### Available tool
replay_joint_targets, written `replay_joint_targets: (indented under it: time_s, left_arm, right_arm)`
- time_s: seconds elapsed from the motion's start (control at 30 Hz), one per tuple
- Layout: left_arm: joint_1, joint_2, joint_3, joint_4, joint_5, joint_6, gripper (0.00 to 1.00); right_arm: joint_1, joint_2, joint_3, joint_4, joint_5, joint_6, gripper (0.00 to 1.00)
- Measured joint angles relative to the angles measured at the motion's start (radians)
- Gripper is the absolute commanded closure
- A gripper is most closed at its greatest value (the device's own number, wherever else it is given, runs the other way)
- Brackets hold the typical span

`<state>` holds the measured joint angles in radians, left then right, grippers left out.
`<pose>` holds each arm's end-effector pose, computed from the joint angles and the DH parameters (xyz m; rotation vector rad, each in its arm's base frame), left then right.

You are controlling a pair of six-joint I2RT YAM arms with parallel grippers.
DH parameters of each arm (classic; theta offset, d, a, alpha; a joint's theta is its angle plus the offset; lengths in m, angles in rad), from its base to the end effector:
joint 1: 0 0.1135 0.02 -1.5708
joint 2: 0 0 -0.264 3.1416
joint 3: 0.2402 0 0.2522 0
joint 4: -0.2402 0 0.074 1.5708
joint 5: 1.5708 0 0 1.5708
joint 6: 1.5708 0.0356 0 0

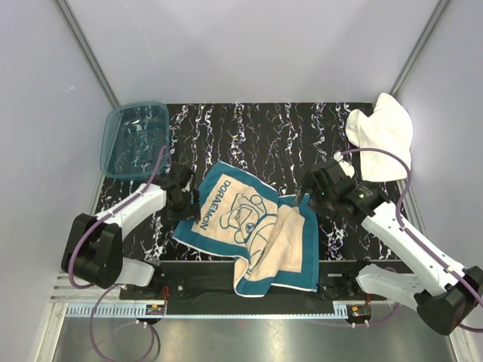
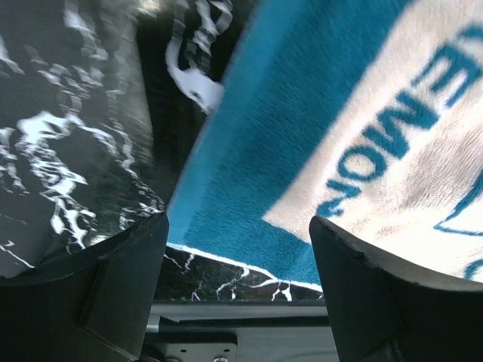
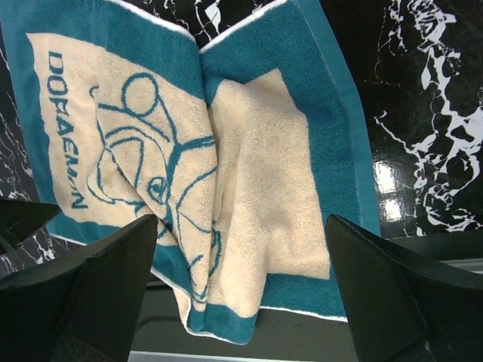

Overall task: Roll the towels
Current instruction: Flatten the towel

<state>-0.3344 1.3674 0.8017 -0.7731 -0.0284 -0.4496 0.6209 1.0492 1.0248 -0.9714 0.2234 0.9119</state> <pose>0.2184 -0.0748 0.1848 -0.1726 2.9099 -0.0915 0.1623 0.1064 0.3052 0.4550 2.5195 0.3180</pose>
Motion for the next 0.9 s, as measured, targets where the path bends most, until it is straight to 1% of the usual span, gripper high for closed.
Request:
replay_joint_targets:
  time_s: [0.03, 0.1, 0.17, 0.27, 0.3, 0.37, 0.4, 0.43, 0.53, 0.6, 0.73, 0.77, 0.9]
  left_arm:
    - [-0.027, 0.013, 0.003, -0.006, -0.011, -0.005, 0.19]
    - [-0.069, 0.05, 0.011, -0.017, -0.032, -0.014, 0.24]
    - [-0.096, 0.102, 0.018, -0.02, -0.047, -0.021, 0.31]
    - [-0.098, 0.149, 0.018, -0.024, -0.061, -0.031, 0.51]
    - [-0.098, 0.155, 0.023, -0.024, -0.062, -0.031, 0.62]
    - [-0.098, 0.168, 0.031, -0.02, -0.061, -0.031, 0.73]
    - [-0.098, 0.177, 0.037, -0.021, -0.058, -0.031, 0.83]
    - [-0.098, 0.186, 0.043, -0.022, -0.052, -0.03, 0.88]
    - [-0.098, 0.206, 0.062, -0.035, -0.047, -0.018, 1.0]
    - [-0.096, 0.204, 0.062, -0.035, -0.045, -0.015, 1.0]
    - [-0.083, 0.196, 0.058, -0.03, -0.034, -0.013, 1.0]
    - [-0.076, 0.193, 0.057, -0.026, -0.026, -0.011, 1.0]
    - [-0.04, 0.181, 0.055, 0.0, 0.008, 0.001, 1.0]
  right_arm:
    - [0.0, -0.011, -0.006, 0.003, -0.004, 0.007, 0.0]
    - [0.0, -0.031, -0.043, 0.01, -0.013, 0.026, 0.0]
    - [0.0, -0.043, -0.107, 0.016, -0.037, 0.041, 0.0]
    - [0.0, -0.029, -0.199, 0.026, -0.078, 0.058, 0.0]
    - [0.0, -0.016, -0.227, 0.034, -0.093, 0.064, 0.0]
    - [0.0, 0.019, -0.276, 0.056, -0.116, 0.078, 0.0]
    - [0.0, 0.039, -0.297, 0.073, -0.123, 0.084, 0.0]
    - [0.0, 0.055, -0.315, 0.09, -0.131, 0.089, 0.01]
    - [0.0, 0.106, -0.349, 0.127, -0.135, 0.096, 0.08]
    - [0.0, 0.147, -0.352, 0.156, -0.135, 0.1, 0.12]
    - [-0.029, 0.249, -0.357, 0.249, -0.154, 0.095, 0.15]
    - [-0.059, 0.281, -0.363, 0.283, -0.173, 0.088, 0.16]
    - [-0.206, 0.328, -0.348, 0.294, -0.302, 0.064, 0.15]
